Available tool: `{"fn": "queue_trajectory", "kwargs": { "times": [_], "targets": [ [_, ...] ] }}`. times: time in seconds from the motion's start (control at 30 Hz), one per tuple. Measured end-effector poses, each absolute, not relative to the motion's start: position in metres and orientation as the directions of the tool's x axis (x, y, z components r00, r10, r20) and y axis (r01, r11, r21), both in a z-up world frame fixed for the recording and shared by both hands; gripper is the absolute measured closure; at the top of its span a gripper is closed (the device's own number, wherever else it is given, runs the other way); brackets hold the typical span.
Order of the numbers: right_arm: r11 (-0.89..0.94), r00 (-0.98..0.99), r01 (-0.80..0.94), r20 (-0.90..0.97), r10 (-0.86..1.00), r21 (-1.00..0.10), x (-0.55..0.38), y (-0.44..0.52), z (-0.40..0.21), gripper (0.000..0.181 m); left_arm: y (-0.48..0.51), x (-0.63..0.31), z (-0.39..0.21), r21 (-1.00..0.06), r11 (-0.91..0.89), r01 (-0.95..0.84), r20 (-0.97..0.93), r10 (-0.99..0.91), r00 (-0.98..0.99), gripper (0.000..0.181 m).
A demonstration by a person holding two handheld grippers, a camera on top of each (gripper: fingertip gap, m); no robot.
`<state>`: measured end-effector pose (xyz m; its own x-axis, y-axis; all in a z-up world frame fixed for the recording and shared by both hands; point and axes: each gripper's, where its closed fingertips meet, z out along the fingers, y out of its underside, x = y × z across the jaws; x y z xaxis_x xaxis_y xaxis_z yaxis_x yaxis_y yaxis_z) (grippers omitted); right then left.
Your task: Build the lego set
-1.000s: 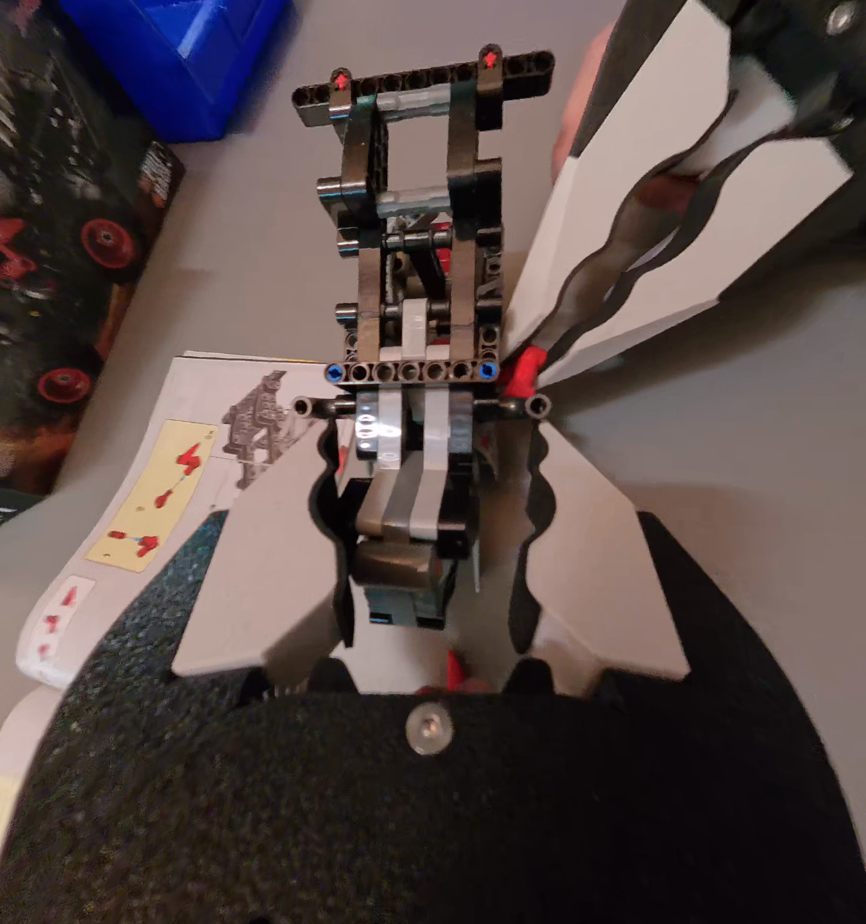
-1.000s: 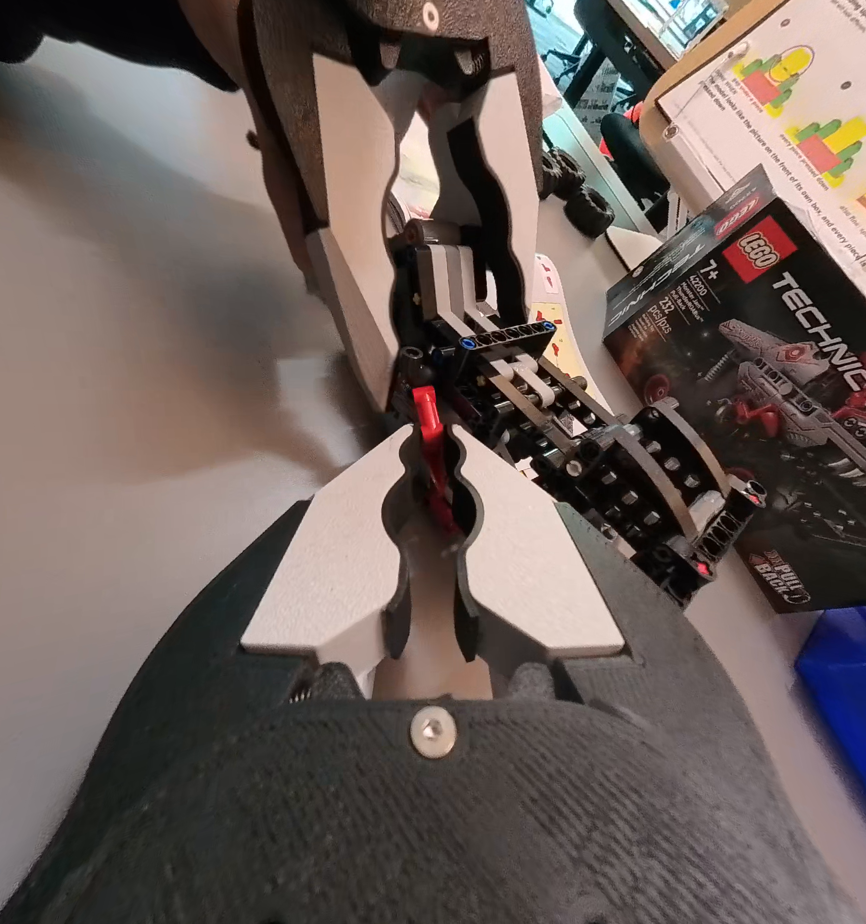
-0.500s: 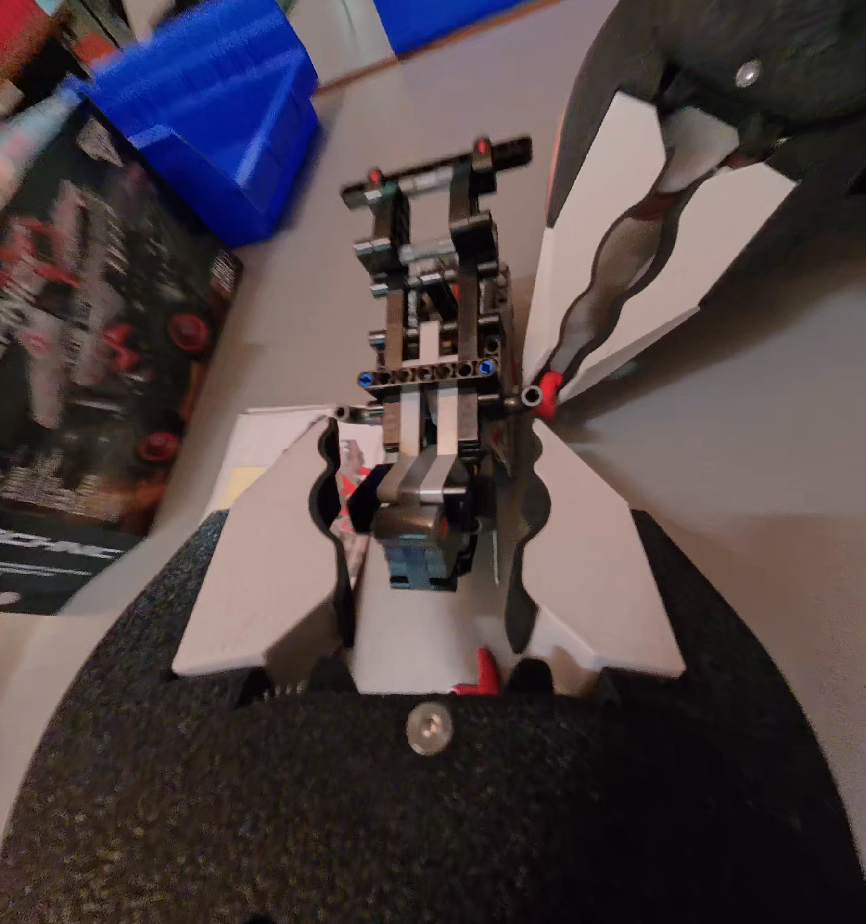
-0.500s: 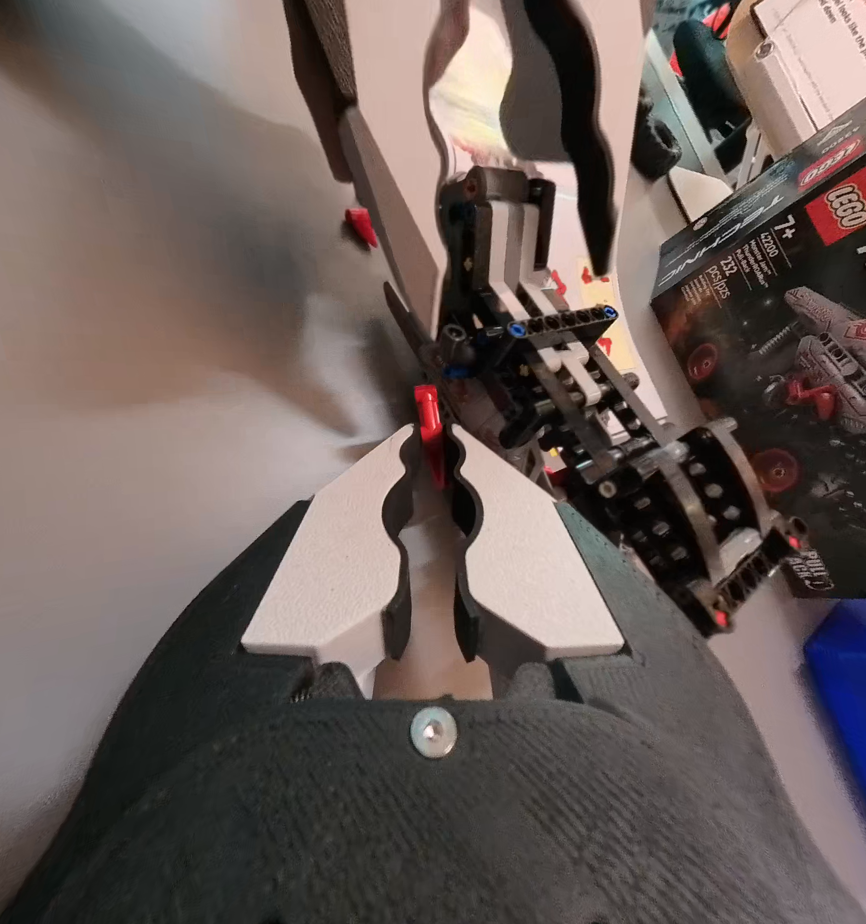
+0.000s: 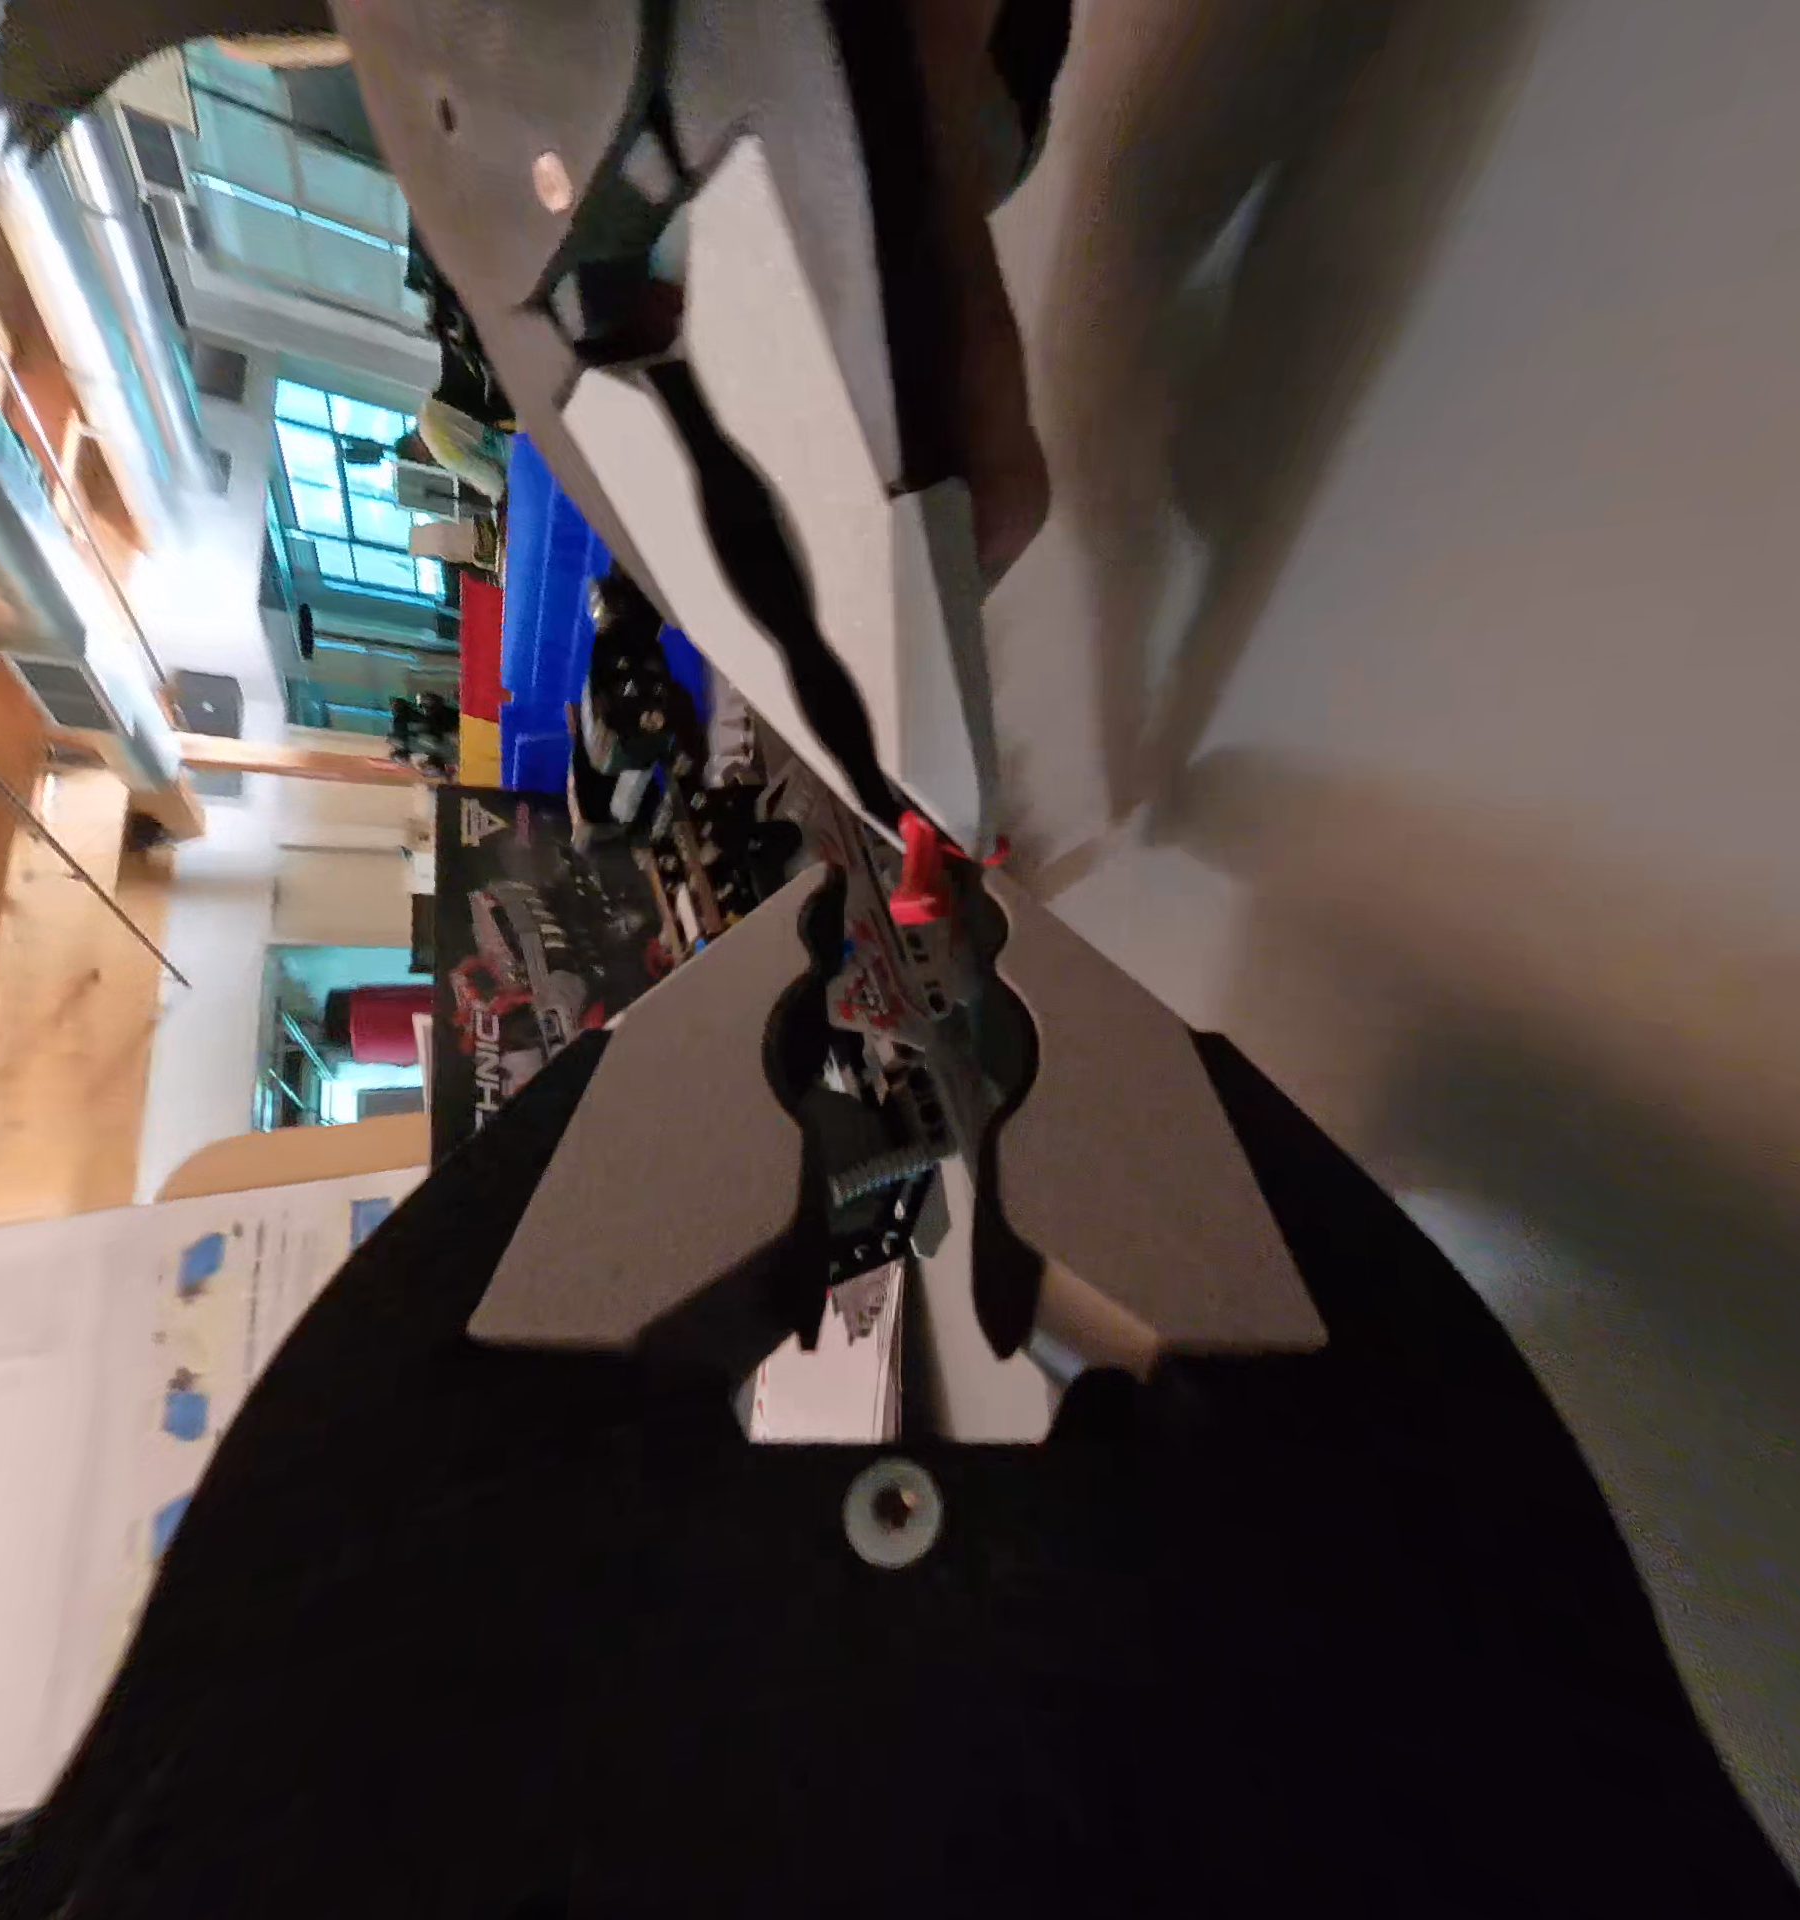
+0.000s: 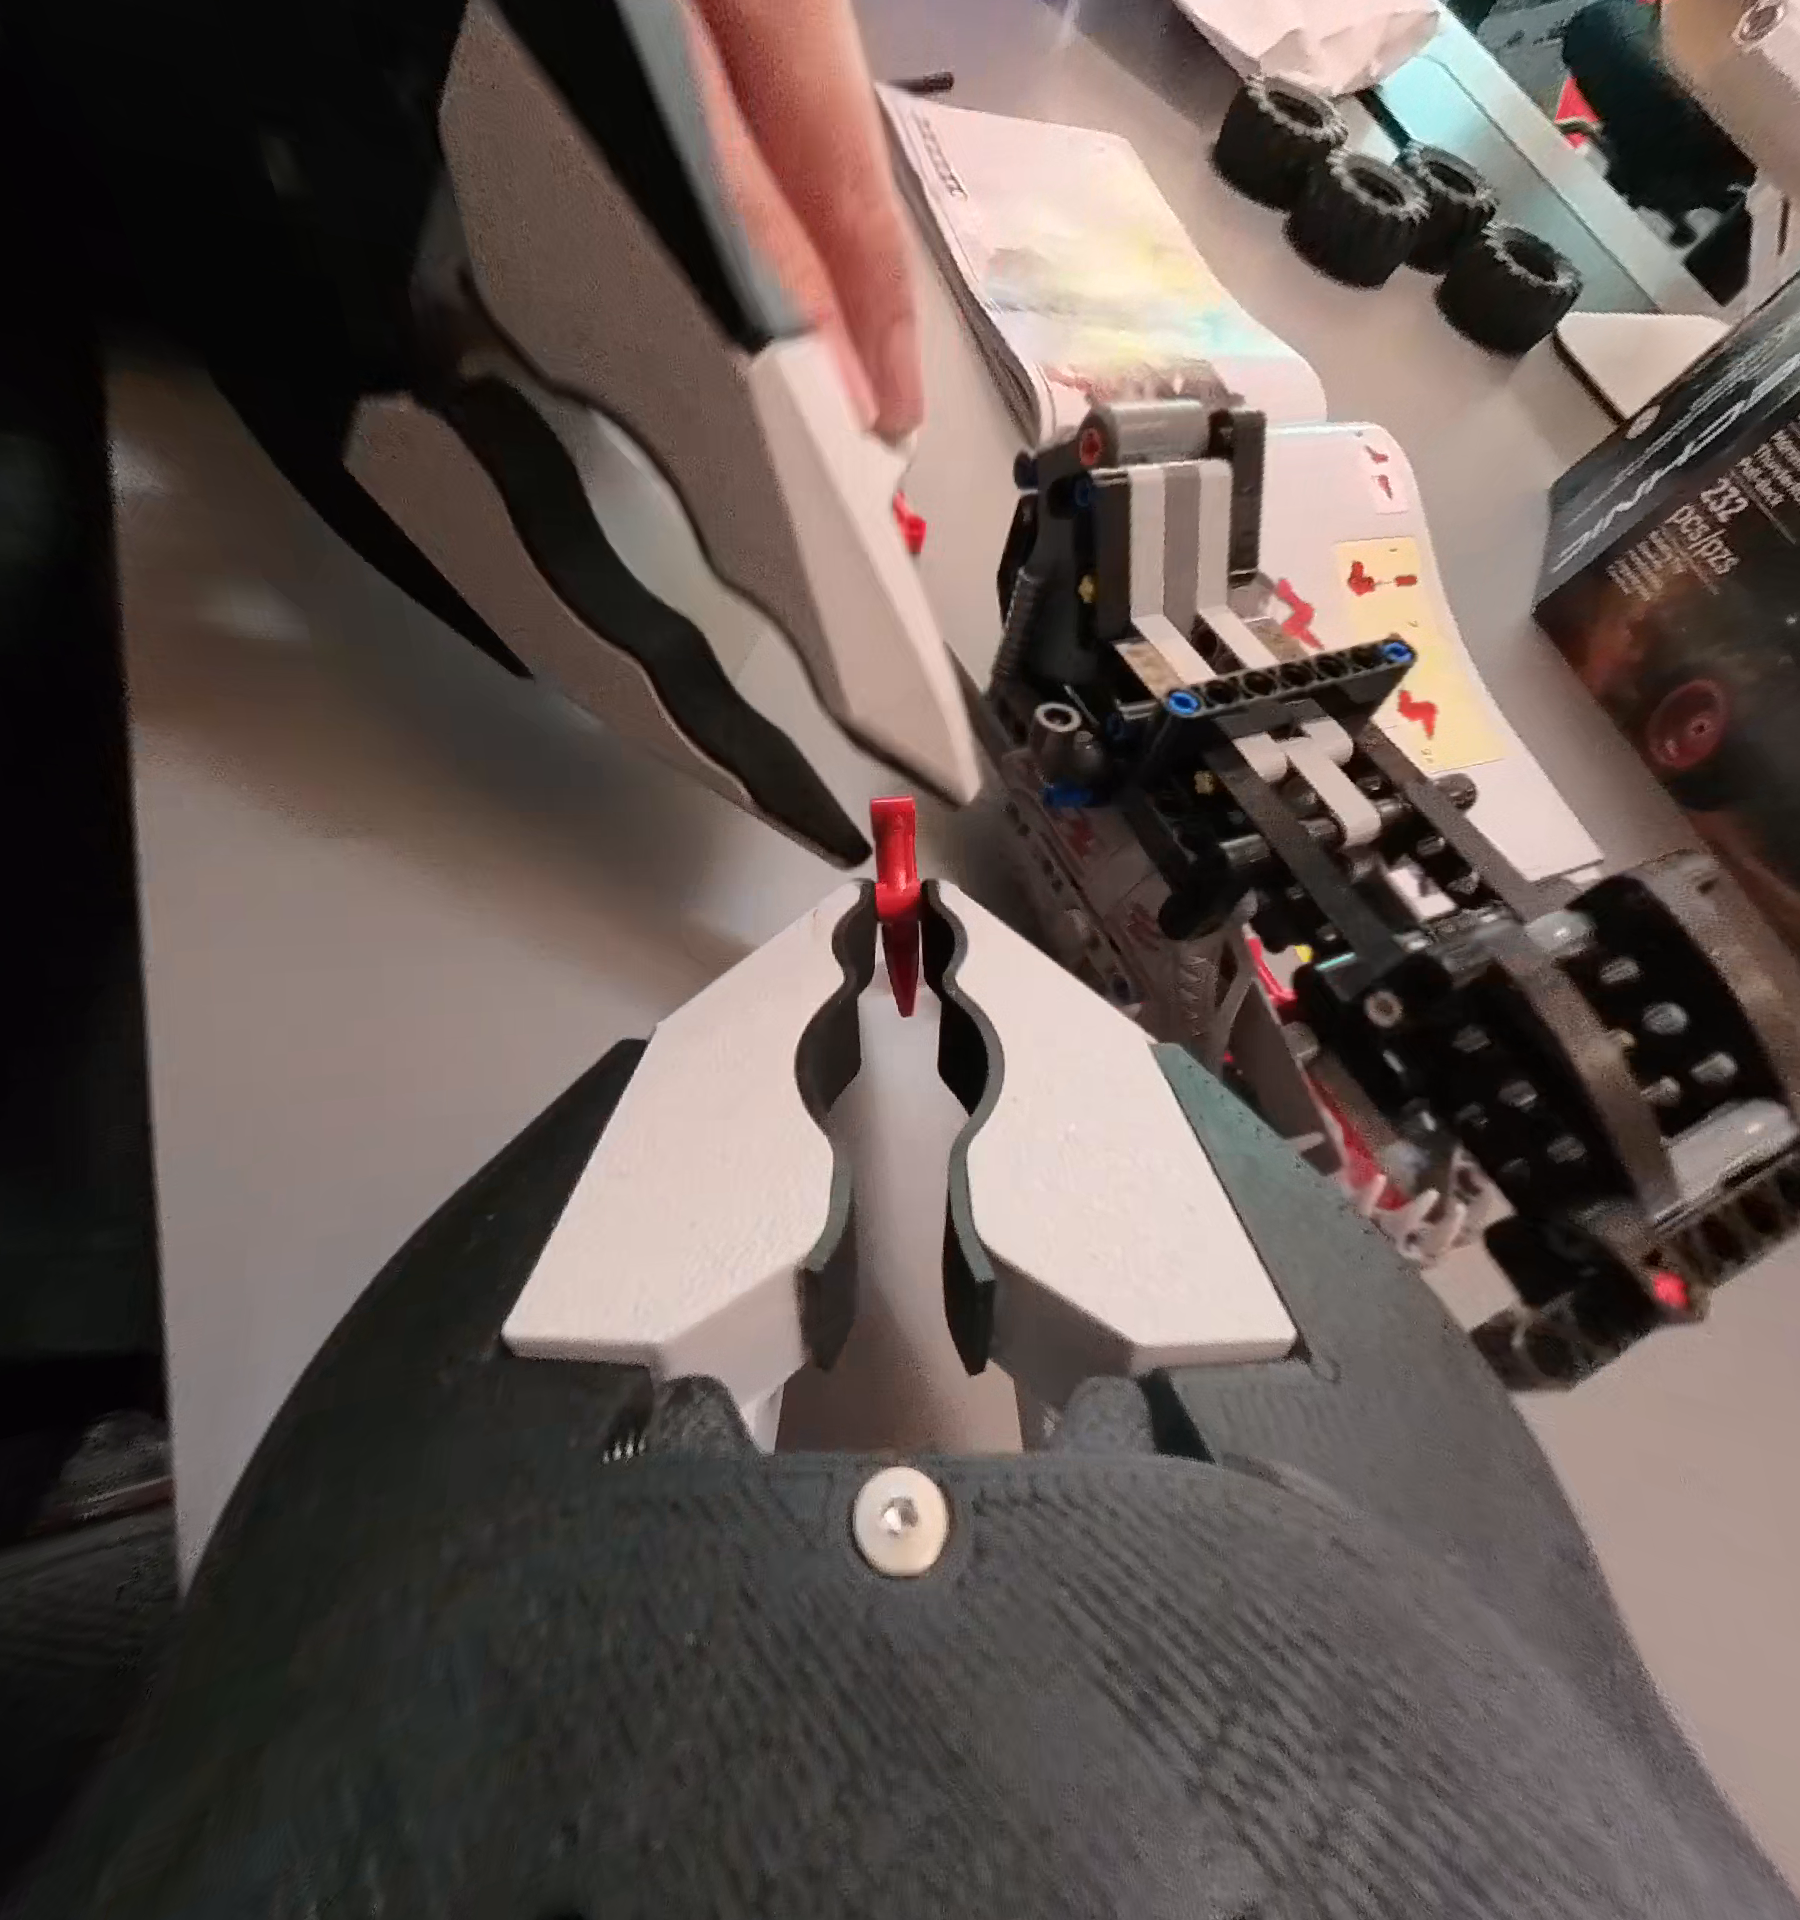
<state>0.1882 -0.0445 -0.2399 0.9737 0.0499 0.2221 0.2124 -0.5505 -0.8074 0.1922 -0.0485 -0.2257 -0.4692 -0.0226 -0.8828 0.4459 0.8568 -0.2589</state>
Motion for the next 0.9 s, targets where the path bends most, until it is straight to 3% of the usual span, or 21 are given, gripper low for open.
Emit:
{"fn": "queue_trajectory", "kwargs": {
  "times": [0.13,0.23,0.33,0.6,0.9],
  "targets": [
    [-0.523,0.985,0.167,0.165,0.052,-0.836,0.183,-0.045,-0.234,0.174,-0.048,0.193,-0.224,-0.18,0.864,0.47,-0.921,0.02,-0.388,0.174],
    [-0.51,0.981,0.179,0.195,0.021,-0.842,0.186,-0.044,-0.23,0.174,-0.046,0.197,-0.222,-0.205,0.873,0.442,-0.924,-0.023,-0.382,0.174],
    [-0.501,0.934,0.279,0.352,-0.056,-0.819,0.196,-0.043,-0.225,0.159,-0.04,0.203,-0.227,-0.29,0.895,0.34,-0.881,-0.111,-0.461,0.174],
    [-0.57,0.677,0.556,0.727,-0.112,-0.605,0.199,-0.04,-0.228,0.167,-0.037,0.205,-0.231,-0.51,0.847,0.15,-0.724,-0.329,-0.606,0.174],
    [-0.636,0.522,0.638,0.851,-0.058,-0.434,0.201,-0.04,-0.239,0.171,-0.041,0.203,-0.235,-0.413,0.886,0.209,-0.774,-0.22,-0.594,0.174]
  ]
}}
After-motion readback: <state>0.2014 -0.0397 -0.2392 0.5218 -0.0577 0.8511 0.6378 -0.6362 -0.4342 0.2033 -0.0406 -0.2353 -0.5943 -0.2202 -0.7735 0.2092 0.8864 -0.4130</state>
